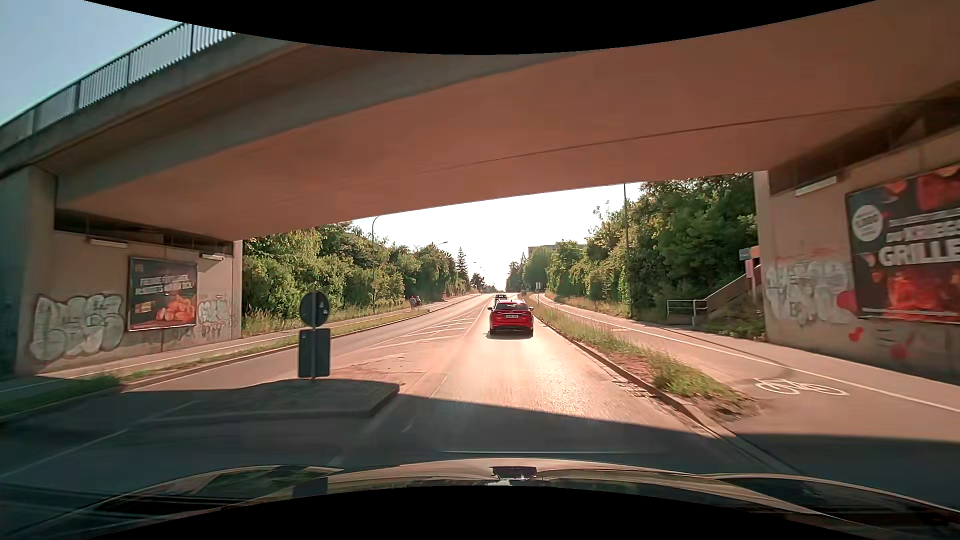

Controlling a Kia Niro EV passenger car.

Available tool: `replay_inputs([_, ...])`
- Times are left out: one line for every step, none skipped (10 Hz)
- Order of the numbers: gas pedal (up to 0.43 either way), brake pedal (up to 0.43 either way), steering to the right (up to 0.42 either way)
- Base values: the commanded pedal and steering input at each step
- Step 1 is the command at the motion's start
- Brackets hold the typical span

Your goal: Follow the waypoints while adhering to traffic rules and regulations

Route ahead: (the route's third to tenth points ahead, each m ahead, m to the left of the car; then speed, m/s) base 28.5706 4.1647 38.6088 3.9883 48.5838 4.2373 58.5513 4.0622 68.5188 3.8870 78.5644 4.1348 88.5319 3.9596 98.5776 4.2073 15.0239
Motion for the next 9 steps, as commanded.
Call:
replay_inputs([0.177,0.006,-0.006])
replay_inputs([0.177,0.006,-0.006])
replay_inputs([0.177,0.006,-0.007])
replay_inputs([0.189,0.0,-0.006])
replay_inputs([0.189,0.006,-0.006])
replay_inputs([0.189,0.006,-0.006])
replay_inputs([0.189,0.006,-0.006])
replay_inputs([0.197,0.006,-0.006])
replay_inputs([0.209,0.006,-0.006])
